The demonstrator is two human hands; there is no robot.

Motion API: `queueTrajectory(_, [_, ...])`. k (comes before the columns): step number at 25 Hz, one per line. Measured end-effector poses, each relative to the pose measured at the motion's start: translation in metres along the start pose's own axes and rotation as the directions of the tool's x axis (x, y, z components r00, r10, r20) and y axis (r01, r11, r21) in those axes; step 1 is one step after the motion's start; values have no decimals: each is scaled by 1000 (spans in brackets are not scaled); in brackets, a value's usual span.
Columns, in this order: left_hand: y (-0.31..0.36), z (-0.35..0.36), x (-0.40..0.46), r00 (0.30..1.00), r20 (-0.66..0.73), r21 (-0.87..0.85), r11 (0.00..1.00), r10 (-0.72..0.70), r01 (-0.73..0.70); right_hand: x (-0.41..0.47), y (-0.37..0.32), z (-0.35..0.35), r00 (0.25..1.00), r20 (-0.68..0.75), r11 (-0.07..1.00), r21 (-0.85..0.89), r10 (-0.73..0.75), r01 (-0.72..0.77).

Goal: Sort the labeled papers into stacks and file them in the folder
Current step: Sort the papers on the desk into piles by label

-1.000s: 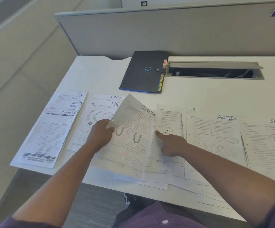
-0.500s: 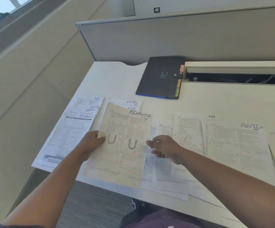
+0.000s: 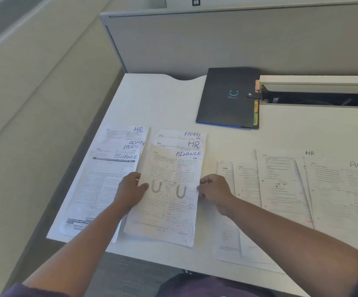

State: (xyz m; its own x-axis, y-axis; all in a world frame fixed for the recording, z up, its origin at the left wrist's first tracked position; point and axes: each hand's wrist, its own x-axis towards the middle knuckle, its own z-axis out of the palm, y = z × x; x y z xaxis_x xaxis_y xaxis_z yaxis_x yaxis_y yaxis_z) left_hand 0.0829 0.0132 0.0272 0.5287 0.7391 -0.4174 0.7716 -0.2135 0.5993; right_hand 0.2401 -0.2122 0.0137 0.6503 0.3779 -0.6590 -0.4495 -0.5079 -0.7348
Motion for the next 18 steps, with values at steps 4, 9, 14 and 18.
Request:
queueTrajectory(4, [-5,-4,13,1000,2,110,994,-3,3,2,1,6,998,-65,1000,-11,5,-5])
queueTrajectory(9, [13,10,-9,972,-127,275,949,197,-156,-9,5,-21,989,-124,997,-15,-76,74])
queueTrajectory(14, [79,80,-50,965,194,-121,981,175,-154,-22,23,-84,981,-150,992,-2,-124,125])
queueTrajectory(18, [104,142,-74,927,357,-155,986,117,-65,-27,52,-152,972,-212,992,-91,-102,85])
